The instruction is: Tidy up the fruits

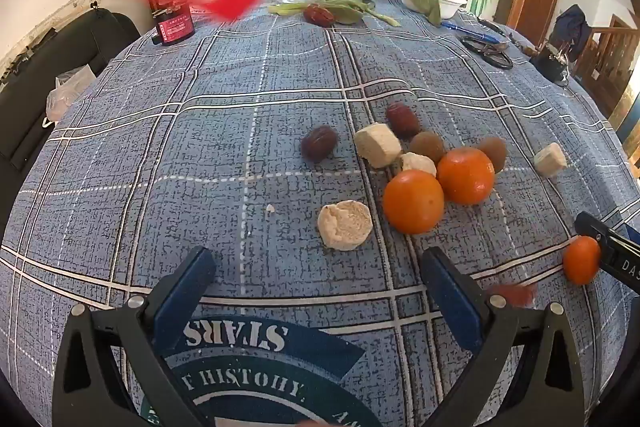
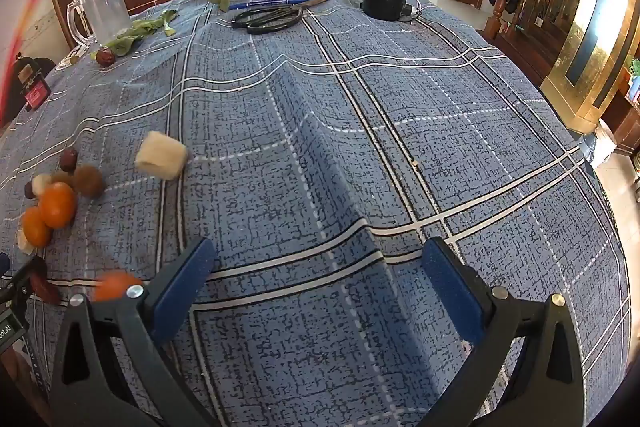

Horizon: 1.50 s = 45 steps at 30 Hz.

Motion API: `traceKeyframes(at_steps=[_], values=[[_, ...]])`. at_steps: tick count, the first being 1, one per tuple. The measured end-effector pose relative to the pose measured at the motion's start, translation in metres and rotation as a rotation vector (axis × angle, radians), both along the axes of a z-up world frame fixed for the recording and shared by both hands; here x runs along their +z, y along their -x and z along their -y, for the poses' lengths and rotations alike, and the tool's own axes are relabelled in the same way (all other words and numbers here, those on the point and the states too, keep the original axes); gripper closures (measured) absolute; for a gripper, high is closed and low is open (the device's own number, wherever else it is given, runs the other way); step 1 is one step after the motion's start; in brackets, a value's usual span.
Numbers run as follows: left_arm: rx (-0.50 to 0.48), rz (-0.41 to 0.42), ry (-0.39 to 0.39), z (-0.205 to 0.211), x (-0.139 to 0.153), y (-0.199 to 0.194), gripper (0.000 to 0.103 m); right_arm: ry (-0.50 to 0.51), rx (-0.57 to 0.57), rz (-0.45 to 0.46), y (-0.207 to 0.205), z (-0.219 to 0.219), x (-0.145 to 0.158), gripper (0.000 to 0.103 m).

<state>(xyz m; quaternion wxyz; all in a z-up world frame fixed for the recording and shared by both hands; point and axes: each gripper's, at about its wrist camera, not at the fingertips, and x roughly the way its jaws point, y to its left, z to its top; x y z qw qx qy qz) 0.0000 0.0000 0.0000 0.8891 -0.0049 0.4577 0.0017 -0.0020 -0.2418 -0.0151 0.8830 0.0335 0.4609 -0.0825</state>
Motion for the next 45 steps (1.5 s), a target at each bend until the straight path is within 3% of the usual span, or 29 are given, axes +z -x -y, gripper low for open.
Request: traceKeyframes(at_steps=[45], values=[[0.0,-0.001,0.0,-0.0001,0.0,-0.0002,0.001,-0.019,0.0,-0.005,-0.0008,0.0005,-0.0006,0.0]])
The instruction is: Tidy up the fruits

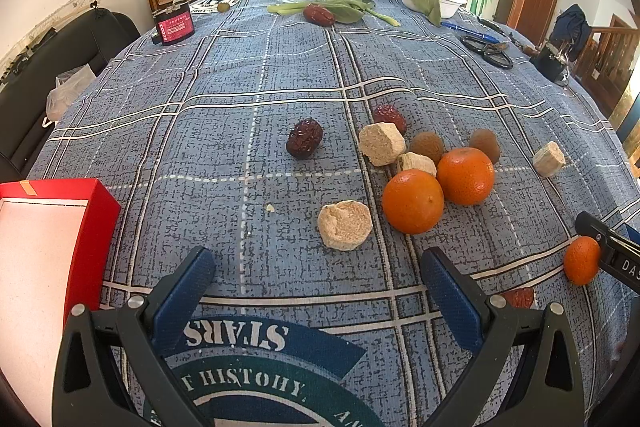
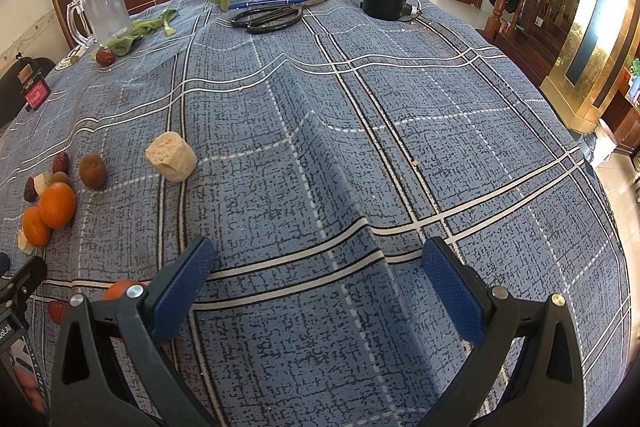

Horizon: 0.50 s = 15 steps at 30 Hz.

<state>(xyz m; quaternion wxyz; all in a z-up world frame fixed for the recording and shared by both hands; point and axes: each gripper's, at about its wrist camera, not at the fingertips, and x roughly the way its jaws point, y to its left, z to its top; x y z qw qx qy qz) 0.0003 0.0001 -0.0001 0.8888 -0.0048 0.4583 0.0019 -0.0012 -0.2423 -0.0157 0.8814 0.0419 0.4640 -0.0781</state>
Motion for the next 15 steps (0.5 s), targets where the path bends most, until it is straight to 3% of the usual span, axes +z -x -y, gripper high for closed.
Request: traceKeyframes(at_steps=[5,8,11,13,15], values=[[-0.01,-0.016,-0.011,-0.006,0.006,0.018,0.003,0.0,0.0,0.0,0.0,0.0,0.0,0.0],[-0.026,0.077,0.016,-0.017,0.029,0.06,0.003,-0.002,0.023,-0.006,0.0,0.0,0.0,0.0],[-0.052,0.186,-0.013,-0.026,0.053,0.106,0.002,-0.053,0.052,-0.029,0.008,0.009,0.007,0.001],[-0.063,0.243,-0.062,-0.031,0.063,0.13,0.002,-0.109,0.031,0.042,0.035,0.023,0.024,0.0],[-0.071,0.292,-0.107,-0.037,0.068,0.152,0.002,-0.226,0.082,0.137,0.064,0.032,0.044,0.0]])
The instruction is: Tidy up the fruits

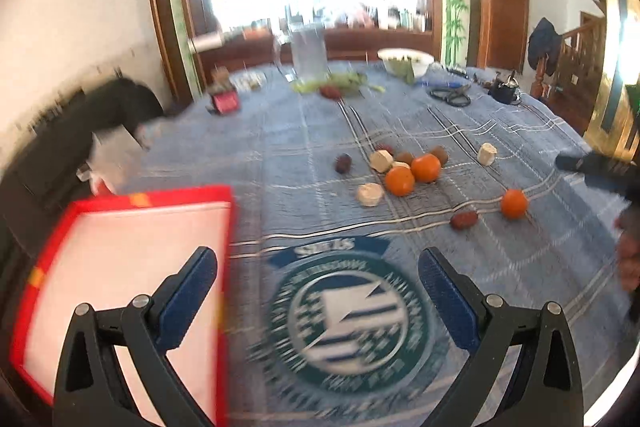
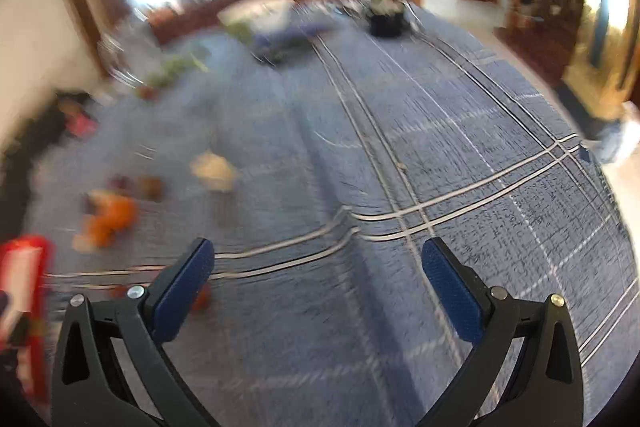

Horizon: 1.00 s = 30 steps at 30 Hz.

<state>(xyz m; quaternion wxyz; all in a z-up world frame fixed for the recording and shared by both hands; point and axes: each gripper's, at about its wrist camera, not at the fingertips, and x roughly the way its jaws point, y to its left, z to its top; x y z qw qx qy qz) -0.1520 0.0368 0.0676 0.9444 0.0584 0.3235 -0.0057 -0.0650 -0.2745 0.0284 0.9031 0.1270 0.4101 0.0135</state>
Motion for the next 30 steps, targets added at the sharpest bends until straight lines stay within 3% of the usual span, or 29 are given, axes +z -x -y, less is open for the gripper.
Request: traceKeyframes(at_steps=[4,8,11,13,15,17,24,30], values=[[0.013,0.035,-0.01,-0.006,0.002,0.017,0.002,-0.192,0.147,0.045,0.029,0.007,0.015,0.0],[0.01,0.006,0.026,-0.008,0.0,0.012,0.002,-0.252,0.187,-0.003,0.032,-0.003,0.009,0.001],[0.0,0.009,0.019,-0.003,-0.002,0.013,0.002,-0.254,0.221,-0.03,0.024,-0.019,0.006,0.014],[-0.013,0.002,0.031,-0.002,-0.002,0.014,0.002,-0.255,0.247,-0.072,0.016,-0.031,0.002,0.032],[-0.023,-0.012,0.052,-0.001,-0.004,0.016,0.002,-0.266,0.268,-0.132,0.004,-0.043,-0.008,0.041],[-0.029,-0.017,0.064,0.0,-0.006,0.018,0.002,-0.245,0.251,-0.155,-0.005,-0.05,-0.016,0.043],[-0.054,-0.022,0.045,0.01,-0.008,0.017,0.002,-0.153,0.235,-0.186,-0.017,-0.064,-0.026,0.067],[-0.098,-0.048,0.016,0.03,-0.008,0.001,0.005,-0.137,0.285,-0.15,-0.021,-0.063,-0.025,0.069]])
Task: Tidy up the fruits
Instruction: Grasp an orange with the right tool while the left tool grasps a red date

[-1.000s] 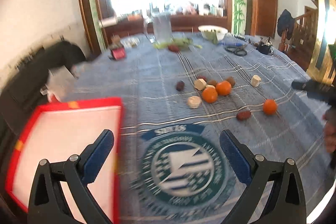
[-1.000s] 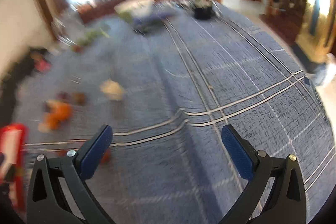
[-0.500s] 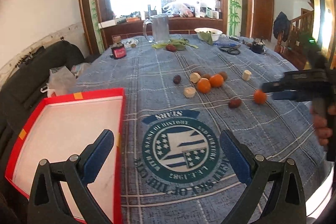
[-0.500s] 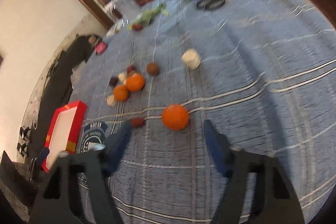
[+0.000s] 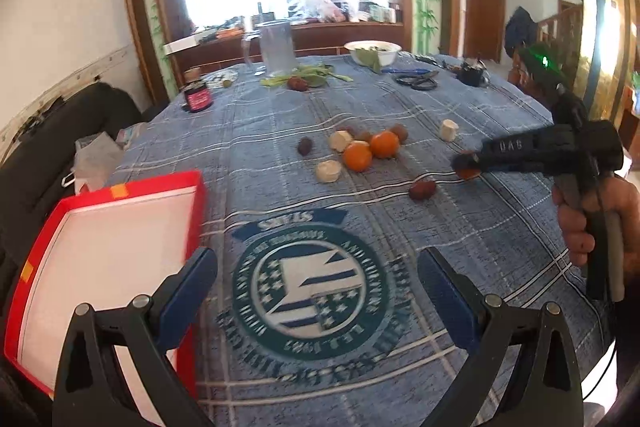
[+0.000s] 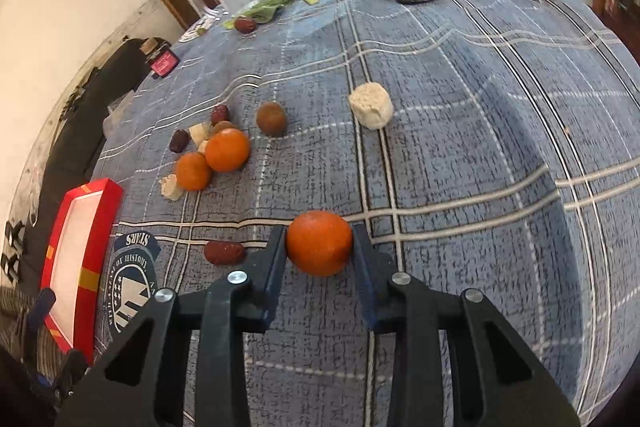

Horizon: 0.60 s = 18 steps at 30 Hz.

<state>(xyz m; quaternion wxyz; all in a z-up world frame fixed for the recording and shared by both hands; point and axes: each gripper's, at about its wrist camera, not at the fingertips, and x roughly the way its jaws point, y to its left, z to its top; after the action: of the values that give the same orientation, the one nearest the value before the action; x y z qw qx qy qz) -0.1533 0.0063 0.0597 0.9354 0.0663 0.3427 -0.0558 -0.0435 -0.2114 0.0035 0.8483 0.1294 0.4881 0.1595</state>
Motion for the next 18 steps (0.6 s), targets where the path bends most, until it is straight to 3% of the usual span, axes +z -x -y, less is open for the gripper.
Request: traceKeyframes(at_steps=[5,7,9,14,16,18], values=[[-0.087,-0.021,-0.033,0.033,-0.003,-0.028,0.025,-0.259,0.006,0.127,-0.006,0.023,0.006,0.069],[-0.126,-0.058,-0.045,0.049,-0.01,-0.046,0.032,-0.272,-0.021,0.148,-0.008,0.03,0.01,0.069],[-0.14,-0.109,-0.035,0.06,-0.017,-0.062,0.042,-0.348,-0.055,0.157,-0.011,0.043,0.012,0.069],[-0.158,-0.207,0.035,0.08,-0.031,-0.09,0.054,-0.414,-0.154,0.193,-0.01,0.062,0.018,0.069],[-0.159,-0.235,0.035,0.086,-0.038,-0.097,0.055,-0.445,-0.171,0.19,-0.011,0.066,0.016,0.069],[-0.165,-0.252,0.033,0.09,-0.043,-0.101,0.069,-0.458,-0.176,0.18,-0.012,0.066,0.015,0.069]])
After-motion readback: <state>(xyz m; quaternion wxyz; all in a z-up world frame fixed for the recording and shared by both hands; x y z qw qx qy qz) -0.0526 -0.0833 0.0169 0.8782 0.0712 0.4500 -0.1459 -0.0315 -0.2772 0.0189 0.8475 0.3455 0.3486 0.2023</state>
